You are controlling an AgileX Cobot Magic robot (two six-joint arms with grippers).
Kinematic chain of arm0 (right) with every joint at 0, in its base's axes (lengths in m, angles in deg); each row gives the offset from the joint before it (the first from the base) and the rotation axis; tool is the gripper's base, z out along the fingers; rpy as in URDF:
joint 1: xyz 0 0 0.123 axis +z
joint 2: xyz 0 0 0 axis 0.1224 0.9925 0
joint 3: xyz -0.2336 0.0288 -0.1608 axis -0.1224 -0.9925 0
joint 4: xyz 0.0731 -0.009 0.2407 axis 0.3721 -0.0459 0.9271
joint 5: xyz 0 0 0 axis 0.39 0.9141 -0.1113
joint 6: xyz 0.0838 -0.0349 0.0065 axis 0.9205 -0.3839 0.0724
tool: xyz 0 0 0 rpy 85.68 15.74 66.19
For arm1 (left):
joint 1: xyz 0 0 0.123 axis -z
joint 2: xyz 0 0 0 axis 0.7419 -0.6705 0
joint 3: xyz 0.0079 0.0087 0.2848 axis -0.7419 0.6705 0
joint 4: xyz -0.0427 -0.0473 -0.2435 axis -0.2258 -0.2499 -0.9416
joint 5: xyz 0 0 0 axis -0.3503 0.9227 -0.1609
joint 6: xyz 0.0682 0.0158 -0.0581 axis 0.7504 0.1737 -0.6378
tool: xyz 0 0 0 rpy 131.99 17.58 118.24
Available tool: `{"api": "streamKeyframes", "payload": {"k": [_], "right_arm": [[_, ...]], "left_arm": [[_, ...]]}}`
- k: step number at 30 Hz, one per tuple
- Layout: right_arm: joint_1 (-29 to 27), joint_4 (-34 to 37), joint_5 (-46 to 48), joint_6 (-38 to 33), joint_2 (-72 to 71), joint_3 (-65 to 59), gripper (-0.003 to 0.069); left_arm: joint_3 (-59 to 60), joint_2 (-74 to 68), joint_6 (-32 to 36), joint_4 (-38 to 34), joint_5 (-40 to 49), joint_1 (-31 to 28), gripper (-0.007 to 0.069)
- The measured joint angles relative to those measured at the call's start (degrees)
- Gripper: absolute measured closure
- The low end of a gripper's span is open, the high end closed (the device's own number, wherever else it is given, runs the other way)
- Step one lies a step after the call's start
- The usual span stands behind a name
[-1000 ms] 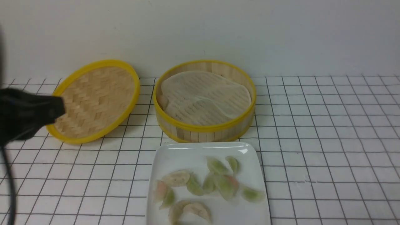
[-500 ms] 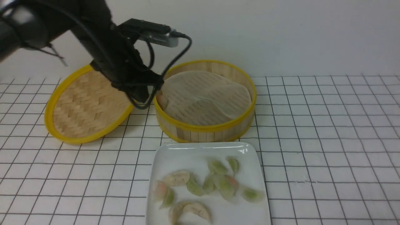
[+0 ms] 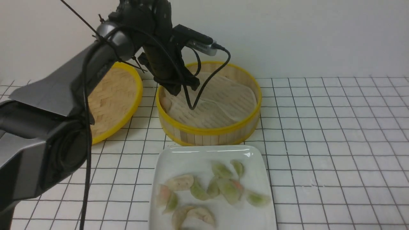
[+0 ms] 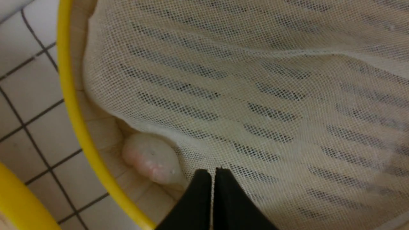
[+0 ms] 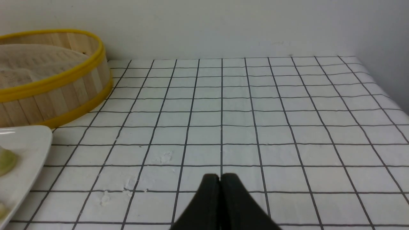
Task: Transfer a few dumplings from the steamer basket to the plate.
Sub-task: Use the left arm to grab a dumpling from the steamer
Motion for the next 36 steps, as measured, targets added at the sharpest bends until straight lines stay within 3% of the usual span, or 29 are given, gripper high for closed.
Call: {"api": "streamKeyframes", "payload": {"k": [3, 6, 13, 17, 21, 27, 33, 36], "right_arm": [[0.0, 0.0, 0.0, 0.0, 0.0, 0.0, 0.0673], [0.0, 0.0, 0.0, 0.0, 0.0, 0.0, 0.0673], [0.0, 0.0, 0.0, 0.0, 0.0, 0.0, 0.0673], [0.0, 0.0, 0.0, 0.0, 0.0, 0.0, 0.0673], [0.0, 0.0, 0.0, 0.0, 0.0, 0.0, 0.0673], [0.0, 0.0, 0.0, 0.0, 0.0, 0.0, 0.0673], [0.0, 0.0, 0.0, 0.0, 0.0, 0.0, 0.0673], [0.0, 0.0, 0.0, 0.0, 0.0, 0.0, 0.0673]], "left_arm": [[-0.04, -1.68, 1.14, 1.58, 0.0, 0.0, 0.0604], [-0.04, -3.33, 2.66, 3.15, -1.11, 0.0, 0.0529], [-0.04, -4.92, 4.47, 6.82, -4.74, 0.3, 0.0256], [-0.04, -5.63, 4.67, 8.14, -6.28, 0.37, 0.0179], [-0.04, -5.98, 4.67, 9.22, -6.87, 0.44, 0.018], [-0.04, -6.23, 3.91, 7.55, -7.21, 0.44, 0.0256], [-0.18, -6.04, 6.97, -1.13, -4.4, 0.68, 0.0386], [-0.18, -5.36, 8.6, -1.47, -4.1, 1.84, 0.047]]}}
